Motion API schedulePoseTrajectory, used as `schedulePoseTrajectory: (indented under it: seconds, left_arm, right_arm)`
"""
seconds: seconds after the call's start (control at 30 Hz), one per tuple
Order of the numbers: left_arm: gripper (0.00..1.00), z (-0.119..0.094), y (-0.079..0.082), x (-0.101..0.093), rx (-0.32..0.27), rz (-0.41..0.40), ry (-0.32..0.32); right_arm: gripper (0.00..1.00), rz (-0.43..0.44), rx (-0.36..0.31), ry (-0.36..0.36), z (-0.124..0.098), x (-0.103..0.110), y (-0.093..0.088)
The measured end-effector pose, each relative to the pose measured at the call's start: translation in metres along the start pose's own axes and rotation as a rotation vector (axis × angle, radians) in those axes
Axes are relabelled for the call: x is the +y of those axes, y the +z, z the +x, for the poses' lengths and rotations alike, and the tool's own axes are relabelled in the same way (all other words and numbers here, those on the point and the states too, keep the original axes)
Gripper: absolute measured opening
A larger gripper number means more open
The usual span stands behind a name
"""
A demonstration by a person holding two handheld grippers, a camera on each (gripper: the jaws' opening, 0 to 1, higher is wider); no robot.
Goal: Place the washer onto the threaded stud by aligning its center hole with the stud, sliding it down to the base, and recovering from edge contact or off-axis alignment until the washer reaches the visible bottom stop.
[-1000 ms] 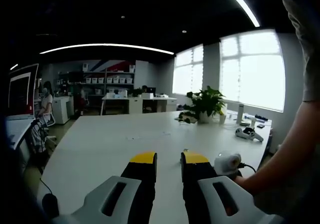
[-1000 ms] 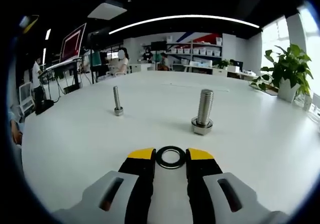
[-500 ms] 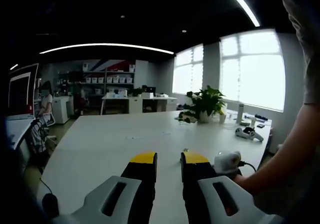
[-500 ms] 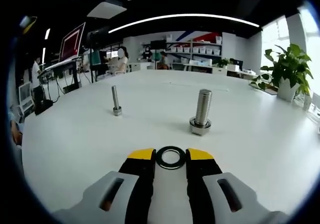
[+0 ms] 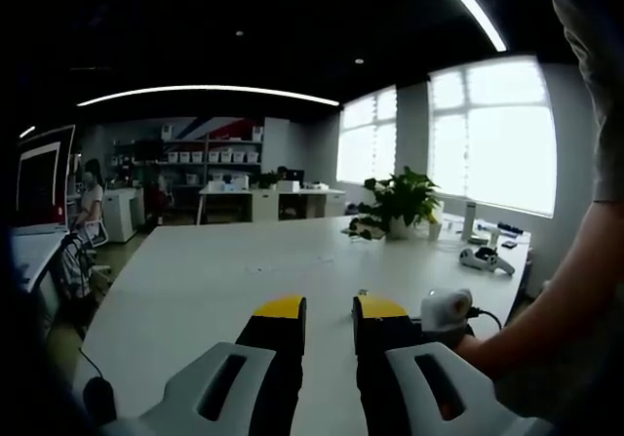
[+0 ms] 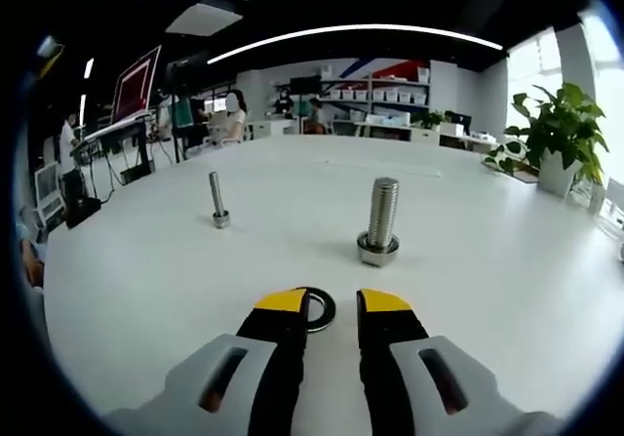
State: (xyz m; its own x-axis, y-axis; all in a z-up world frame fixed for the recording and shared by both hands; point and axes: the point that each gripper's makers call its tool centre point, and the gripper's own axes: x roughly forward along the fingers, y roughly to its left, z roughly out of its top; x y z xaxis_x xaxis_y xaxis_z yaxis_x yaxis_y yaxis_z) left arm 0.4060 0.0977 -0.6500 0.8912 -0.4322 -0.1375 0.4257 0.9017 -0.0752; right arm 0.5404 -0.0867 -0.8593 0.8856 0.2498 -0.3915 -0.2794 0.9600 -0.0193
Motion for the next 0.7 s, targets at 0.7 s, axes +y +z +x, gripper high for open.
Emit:
schedulePoseTrajectory:
  seconds: [0.7]
  left_arm:
    - [0.17,-0.001,0.003,0.002,-0.015,-0.009,0.007]
  right_arm:
    - [0.32,-0.013,-0.026,0.013,-0.001,0.012,-0.003]
